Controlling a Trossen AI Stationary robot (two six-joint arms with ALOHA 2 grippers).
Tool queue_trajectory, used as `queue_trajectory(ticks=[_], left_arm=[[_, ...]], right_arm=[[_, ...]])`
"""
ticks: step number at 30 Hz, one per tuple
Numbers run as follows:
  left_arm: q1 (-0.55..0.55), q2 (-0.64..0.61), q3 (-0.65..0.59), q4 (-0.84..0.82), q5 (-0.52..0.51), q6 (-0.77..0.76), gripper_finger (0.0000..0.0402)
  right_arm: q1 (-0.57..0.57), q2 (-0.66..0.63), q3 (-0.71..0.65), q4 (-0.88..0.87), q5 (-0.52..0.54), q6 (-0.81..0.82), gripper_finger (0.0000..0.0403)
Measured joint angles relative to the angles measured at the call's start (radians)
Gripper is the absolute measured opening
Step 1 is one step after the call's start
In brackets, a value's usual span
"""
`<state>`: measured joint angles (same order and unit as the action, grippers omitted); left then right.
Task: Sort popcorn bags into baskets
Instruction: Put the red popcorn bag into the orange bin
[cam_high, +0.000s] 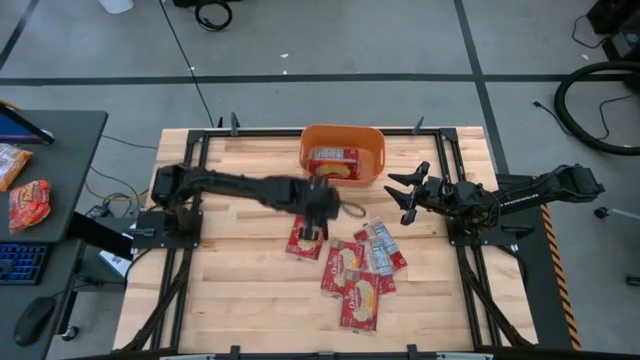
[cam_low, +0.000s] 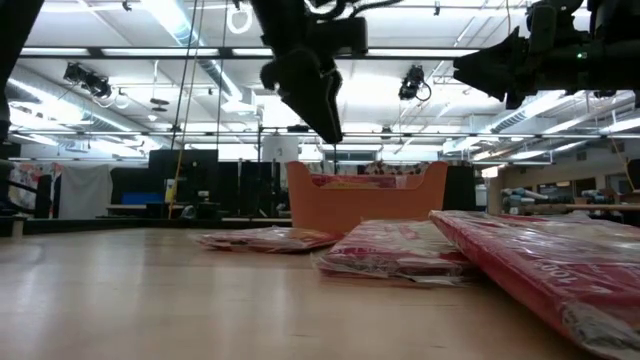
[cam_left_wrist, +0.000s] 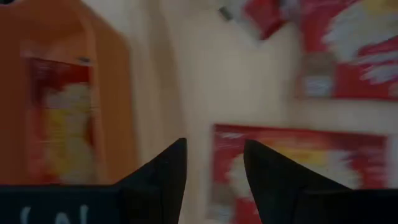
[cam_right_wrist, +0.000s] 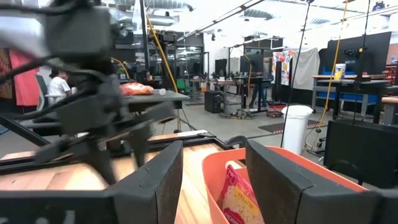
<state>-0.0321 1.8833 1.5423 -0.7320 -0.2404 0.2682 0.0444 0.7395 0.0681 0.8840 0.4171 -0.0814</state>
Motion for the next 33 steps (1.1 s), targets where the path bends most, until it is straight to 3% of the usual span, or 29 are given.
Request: queue_trajectory(ticks=[7, 12, 17, 27, 33], left_arm=[[-0.108, -0.002, -0.107, -0.018, -0.010, -0.228, 0.0164], [-0.155, 0.000, -0.154, -0.018, -0.248, -0.373, 0.0169], [-0.101, -0.001, -0.128, -0.005, -0.142, -0.350, 0.0174], [0.082, -0.001, -0.127, 0.158, -0.112, -0.166, 0.0163], [0.209, -0.001, -0.039, 0.180, -0.022, -0.072, 0.0163]], right_arm=[[0.000, 0.000, 0.000, 0.004, 0.000, 0.003, 0.0180], [0.000, 0.000, 0.000, 0.005, 0.000, 0.004, 0.0180], [0.000, 0.000, 0.000, 0.005, 0.000, 0.010, 0.0180], [-0.001, 0.000, 0.000, 0.005, 0.000, 0.008, 0.0180], [-0.001, 0.000, 0.000, 0.005, 0.000, 0.000, 0.0180]])
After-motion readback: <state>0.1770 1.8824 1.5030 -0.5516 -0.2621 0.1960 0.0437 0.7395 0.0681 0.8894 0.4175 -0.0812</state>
